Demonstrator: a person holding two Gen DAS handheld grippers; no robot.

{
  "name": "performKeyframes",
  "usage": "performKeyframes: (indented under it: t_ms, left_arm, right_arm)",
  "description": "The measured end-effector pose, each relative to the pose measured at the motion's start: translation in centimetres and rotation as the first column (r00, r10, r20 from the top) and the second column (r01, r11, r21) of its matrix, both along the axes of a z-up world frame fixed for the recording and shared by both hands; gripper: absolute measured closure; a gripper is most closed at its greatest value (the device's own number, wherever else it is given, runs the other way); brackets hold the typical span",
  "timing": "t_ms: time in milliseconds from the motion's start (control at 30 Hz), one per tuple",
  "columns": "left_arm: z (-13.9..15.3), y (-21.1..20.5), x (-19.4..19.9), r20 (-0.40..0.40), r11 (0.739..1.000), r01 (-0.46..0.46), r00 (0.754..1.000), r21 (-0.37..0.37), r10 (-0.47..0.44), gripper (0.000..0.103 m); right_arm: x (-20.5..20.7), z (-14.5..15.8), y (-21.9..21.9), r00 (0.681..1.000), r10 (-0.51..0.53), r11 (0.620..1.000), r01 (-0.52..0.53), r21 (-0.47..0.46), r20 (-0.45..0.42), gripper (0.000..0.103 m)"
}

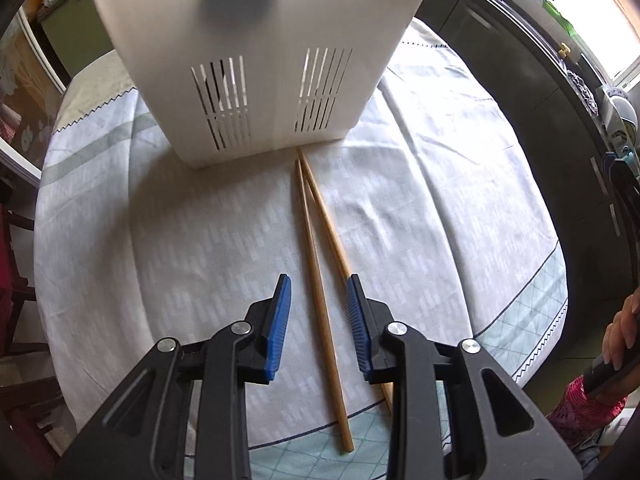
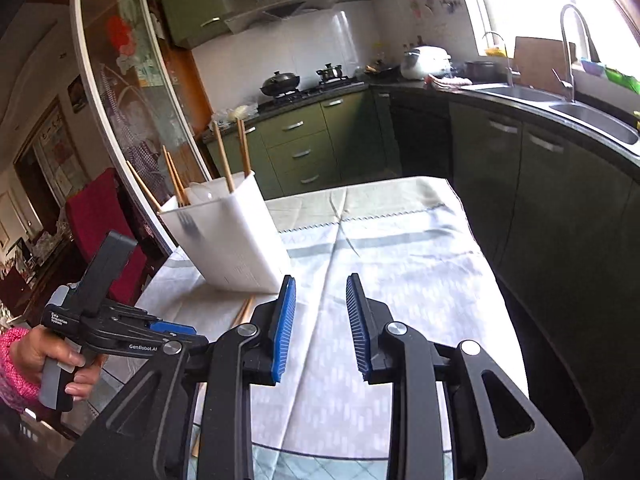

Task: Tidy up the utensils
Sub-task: 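Grasp the last wooden chopstick with the left tool while the right tool grasps another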

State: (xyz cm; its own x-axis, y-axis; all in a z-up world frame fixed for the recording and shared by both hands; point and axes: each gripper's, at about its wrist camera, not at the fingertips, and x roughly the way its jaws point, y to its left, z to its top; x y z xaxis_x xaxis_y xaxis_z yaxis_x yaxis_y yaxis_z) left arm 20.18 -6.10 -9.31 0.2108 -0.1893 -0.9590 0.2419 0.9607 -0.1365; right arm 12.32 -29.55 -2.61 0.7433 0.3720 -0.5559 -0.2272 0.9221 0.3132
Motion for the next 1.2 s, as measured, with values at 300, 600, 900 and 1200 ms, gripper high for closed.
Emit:
performKeyframes:
  t_ms: [300,600,900,1200]
  left_arm:
    - [-2.5,-1.8,1.5,-0.023,0.996,-0.012,1.0,0.093,0.014,0.091]
    - [-3.5,-2.0,2.1,0.015,0.993,-0.032,0.999,0.115,0.031,0.093]
    - [-3.2,2.8,0.7,0.033,0.99,-0.098,0.995,0.099,0.095,0.097]
    - [-3.1,8.0,-0.5,0.059,0.979,-0.184,0.982,0.085,0.179,0.097]
  right_arm:
    - [-2.0,-2.2,-4.6,0.999,-0.045,0.997,0.047,0.065,-0.025,0.077]
    - [-1.9,-1.4,-3.7,0.999,-0.029,0.996,0.031,0.079,-0.022,0.075]
    - [-0.2,-2.9,2.4,0.99,0.097,0.995,-0.096,0.009,-0.104,0.075]
    - [3.0,-7.7,14.6,0.941,0.243,0.949,-0.281,-0.145,-0.235,0.074]
